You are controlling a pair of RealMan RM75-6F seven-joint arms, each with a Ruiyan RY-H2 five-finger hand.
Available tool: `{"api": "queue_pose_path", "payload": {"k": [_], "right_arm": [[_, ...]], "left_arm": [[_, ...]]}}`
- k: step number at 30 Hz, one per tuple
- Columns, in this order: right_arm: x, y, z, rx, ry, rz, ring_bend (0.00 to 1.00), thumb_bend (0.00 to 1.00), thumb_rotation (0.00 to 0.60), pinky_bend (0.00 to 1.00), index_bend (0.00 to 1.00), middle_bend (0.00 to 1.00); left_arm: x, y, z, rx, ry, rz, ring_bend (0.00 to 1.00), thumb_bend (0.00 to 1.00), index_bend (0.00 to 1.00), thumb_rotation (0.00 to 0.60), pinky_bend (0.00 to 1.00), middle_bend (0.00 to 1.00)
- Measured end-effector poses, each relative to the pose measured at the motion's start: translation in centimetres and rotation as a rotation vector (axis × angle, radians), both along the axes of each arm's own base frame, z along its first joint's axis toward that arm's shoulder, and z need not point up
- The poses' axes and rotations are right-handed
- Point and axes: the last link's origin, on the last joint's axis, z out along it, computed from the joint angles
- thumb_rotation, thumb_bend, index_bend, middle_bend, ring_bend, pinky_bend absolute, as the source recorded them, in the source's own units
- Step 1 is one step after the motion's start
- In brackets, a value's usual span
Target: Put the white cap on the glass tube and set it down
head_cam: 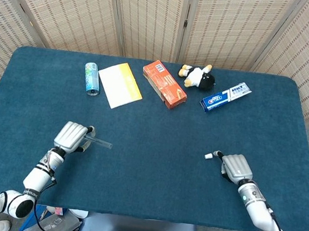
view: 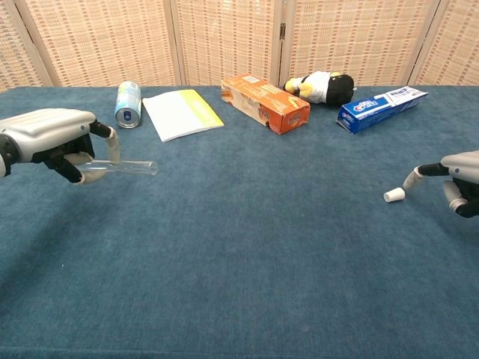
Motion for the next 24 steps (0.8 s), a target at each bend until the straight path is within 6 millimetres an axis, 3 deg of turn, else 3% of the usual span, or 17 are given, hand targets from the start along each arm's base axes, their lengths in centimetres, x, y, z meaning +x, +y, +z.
{"api": "queue_pose_path", "payload": {"k": [8, 24], "right_arm": [[0.2, -0.2, -0.8, 0.017, -0.005, 0.016, 1.00, 1.00, 0.600, 1.00, 0.21, 1.00], [2.8, 0.6, -1.2, 0.032, -0.017, 0.118, 1.00, 1.00, 0.600, 1.00, 0.21, 1.00]], "left_arm": [[0.1, -0.2, -0.2, 0.000, -0.003, 0.001, 0.94, 0.40, 0.64, 0.600, 1.00, 0.96], [-0.3, -0.1, -0.1, 0.001, -0.003, 0.011, 0.94, 0.39, 0.64, 0.600, 1.00, 0.96]]}}
